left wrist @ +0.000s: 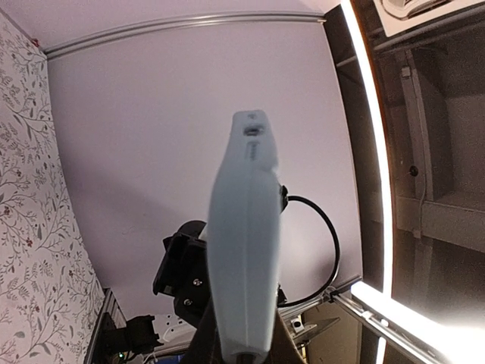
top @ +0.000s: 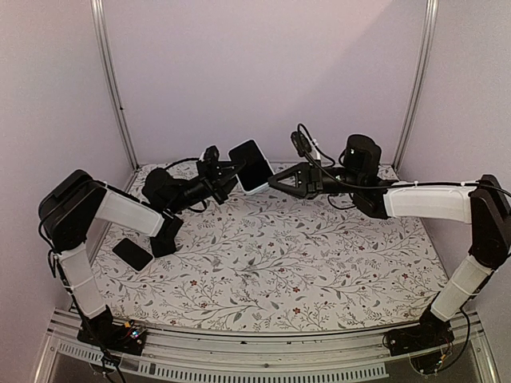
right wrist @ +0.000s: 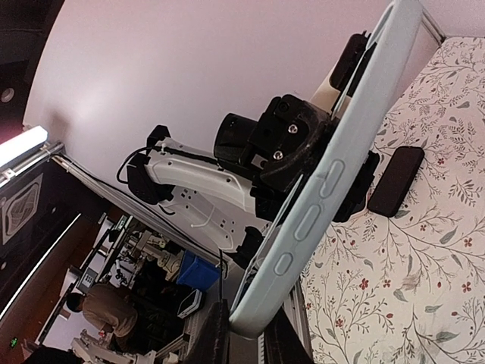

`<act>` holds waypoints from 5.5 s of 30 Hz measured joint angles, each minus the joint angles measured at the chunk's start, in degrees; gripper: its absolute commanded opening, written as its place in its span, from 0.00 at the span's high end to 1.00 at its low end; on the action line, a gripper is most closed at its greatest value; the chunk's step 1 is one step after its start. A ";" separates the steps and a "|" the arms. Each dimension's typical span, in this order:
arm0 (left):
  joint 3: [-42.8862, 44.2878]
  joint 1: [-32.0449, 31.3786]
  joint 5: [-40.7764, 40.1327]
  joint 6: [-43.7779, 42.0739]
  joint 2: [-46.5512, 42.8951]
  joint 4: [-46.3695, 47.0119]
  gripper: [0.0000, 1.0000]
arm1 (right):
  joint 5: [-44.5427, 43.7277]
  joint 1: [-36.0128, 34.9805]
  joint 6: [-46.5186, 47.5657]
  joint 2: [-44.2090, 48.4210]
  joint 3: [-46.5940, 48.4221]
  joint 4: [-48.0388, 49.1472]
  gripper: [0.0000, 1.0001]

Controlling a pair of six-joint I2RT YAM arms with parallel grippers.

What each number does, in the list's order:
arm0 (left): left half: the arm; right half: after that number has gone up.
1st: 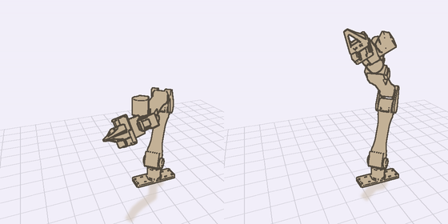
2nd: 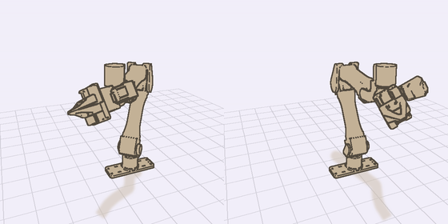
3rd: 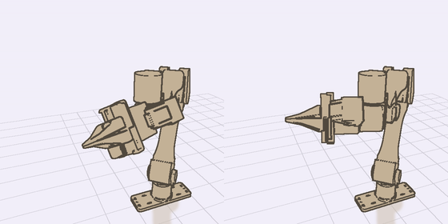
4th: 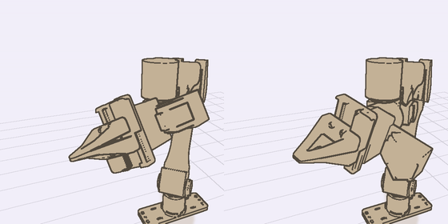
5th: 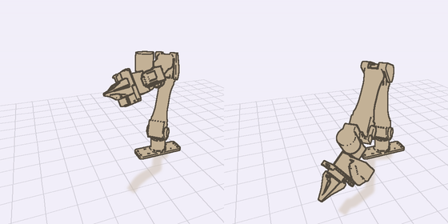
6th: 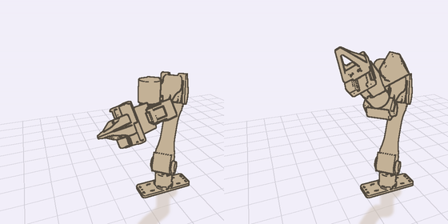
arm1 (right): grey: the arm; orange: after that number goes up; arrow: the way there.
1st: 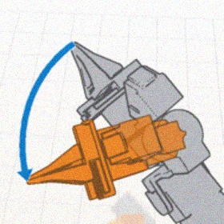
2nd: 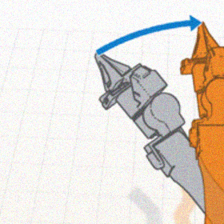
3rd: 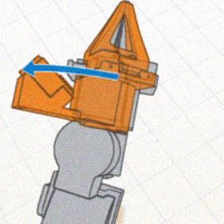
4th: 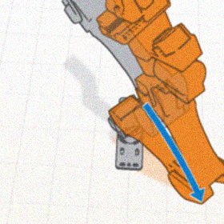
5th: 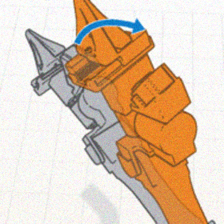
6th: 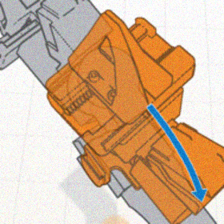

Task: Take the phone out of the phone case
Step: Remove the bottom right corner of the phone case from the phone.

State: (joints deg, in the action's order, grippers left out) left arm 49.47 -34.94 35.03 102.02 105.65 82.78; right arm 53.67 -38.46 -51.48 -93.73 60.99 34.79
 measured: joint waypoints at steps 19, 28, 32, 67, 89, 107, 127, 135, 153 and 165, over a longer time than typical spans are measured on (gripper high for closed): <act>2.47 -0.37 -1.29 6.05 -0.68 1.05 1.00 | 3.93 0.59 -7.39 -4.39 1.01 19.69 0.97; 4.11 -1.51 -3.30 9.27 0.20 1.57 1.00 | 4.04 0.85 -9.40 -4.98 0.98 25.66 1.00; 5.57 -2.01 -4.09 10.36 0.94 1.64 1.00 | 4.00 1.05 -9.42 -4.98 0.98 27.69 1.00; 3.08 -3.54 -2.56 9.03 1.66 1.68 1.00 | -3.06 -0.50 0.02 1.53 -4.04 13.35 0.71; 6.10 -3.41 -2.54 9.75 1.75 1.70 1.00 | -1.51 -0.22 3.10 2.62 -2.12 11.82 0.66; 5.88 -3.63 -2.64 12.39 1.73 1.70 1.00 | -1.29 0.83 -0.24 3.19 -2.62 13.51 0.69; 9.88 -3.65 -4.26 10.56 1.75 1.79 1.00 | -1.70 0.76 -6.03 2.60 -0.31 18.12 0.94; 11.82 -3.67 -5.92 11.67 1.75 1.88 1.00 | -1.66 0.81 -7.93 0.20 2.38 23.58 0.97; 16.28 -4.81 -5.90 15.69 2.78 1.92 1.00 | -0.85 1.01 -13.75 -2.34 3.76 36.20 1.00; 12.33 -4.55 -4.94 12.61 2.23 1.90 1.00 | -1.99 0.33 -10.29 0.00 -0.15 28.94 0.65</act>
State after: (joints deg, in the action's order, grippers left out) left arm 61.80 -39.48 30.09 114.63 107.87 84.68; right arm 51.68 -38.13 -61.78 -93.73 60.84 63.72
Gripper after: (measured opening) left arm 0.096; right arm 0.324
